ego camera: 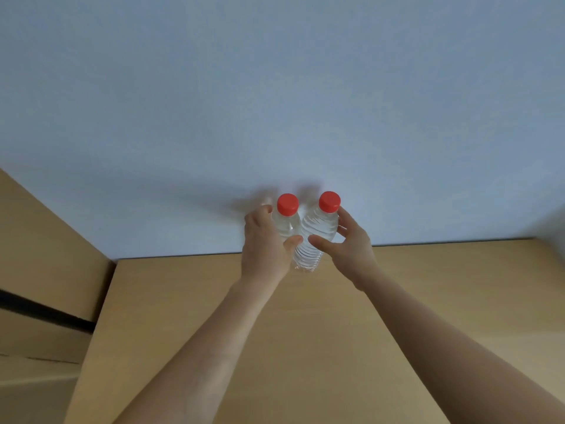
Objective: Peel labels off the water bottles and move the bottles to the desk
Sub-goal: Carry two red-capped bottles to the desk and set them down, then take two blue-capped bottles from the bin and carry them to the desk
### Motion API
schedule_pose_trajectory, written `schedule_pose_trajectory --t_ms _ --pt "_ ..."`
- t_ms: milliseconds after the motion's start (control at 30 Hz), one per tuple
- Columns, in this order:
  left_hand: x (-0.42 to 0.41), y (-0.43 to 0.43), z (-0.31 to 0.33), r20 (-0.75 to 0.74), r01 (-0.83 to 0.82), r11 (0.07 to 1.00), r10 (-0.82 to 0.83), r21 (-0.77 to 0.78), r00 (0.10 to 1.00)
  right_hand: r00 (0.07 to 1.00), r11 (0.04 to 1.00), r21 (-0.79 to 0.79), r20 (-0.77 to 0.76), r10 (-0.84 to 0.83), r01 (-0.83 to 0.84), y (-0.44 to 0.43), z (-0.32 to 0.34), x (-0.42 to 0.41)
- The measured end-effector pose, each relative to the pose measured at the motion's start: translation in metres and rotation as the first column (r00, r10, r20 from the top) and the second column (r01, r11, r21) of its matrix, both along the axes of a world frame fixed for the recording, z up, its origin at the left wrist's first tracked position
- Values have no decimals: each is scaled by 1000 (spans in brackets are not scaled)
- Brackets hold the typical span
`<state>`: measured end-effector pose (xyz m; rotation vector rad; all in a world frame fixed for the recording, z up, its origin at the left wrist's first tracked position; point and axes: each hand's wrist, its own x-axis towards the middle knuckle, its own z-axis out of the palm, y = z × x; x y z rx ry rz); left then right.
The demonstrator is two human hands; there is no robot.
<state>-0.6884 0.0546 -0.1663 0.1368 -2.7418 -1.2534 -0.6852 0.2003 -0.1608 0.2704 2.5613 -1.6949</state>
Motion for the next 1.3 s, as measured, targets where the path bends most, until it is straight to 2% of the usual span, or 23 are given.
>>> schedule_pose_trajectory --t_ms 67,200,233,367,467,600,767,933,1033,1133,1300 --pt "11 -2 5 -54 -24 999 25 24 998 999 998 -44 21 -39 40 6 13 10" --pt "42 6 28 -310 -31 991 71 130 948 957 941 -187 -19 -290 281 35 45 45" --pt "50 13 38 -310 6 984 51 179 950 952 930 -218 -19 -307 296 44 53 58" --pt "86 60 76 -70 142 859 -123 492 990 924 877 -334 -40 -380 346 91 76 119" --pt "123 115 88 -29 273 813 -301 515 953 872 831 -359 -80 -482 426 142 89 177" --pt "193 216 105 -43 463 714 -521 524 852 747 741 -355 -151 -648 571 226 105 277" --pt "313 361 121 -78 711 492 -793 502 605 525 565 -316 -211 -825 762 335 112 440" --pt "440 483 130 -92 857 181 -962 483 255 225 286 -326 -213 -951 901 402 106 600" --pt "508 539 130 -94 905 1 -995 424 45 3 89 -385 -218 -976 919 427 100 676" --pt "564 587 123 -83 896 -139 -990 422 -115 -182 -94 -405 -184 -966 910 447 86 735" --pt "643 664 100 -22 845 -323 -938 426 -347 -386 -328 -333 -122 -915 884 477 64 813"
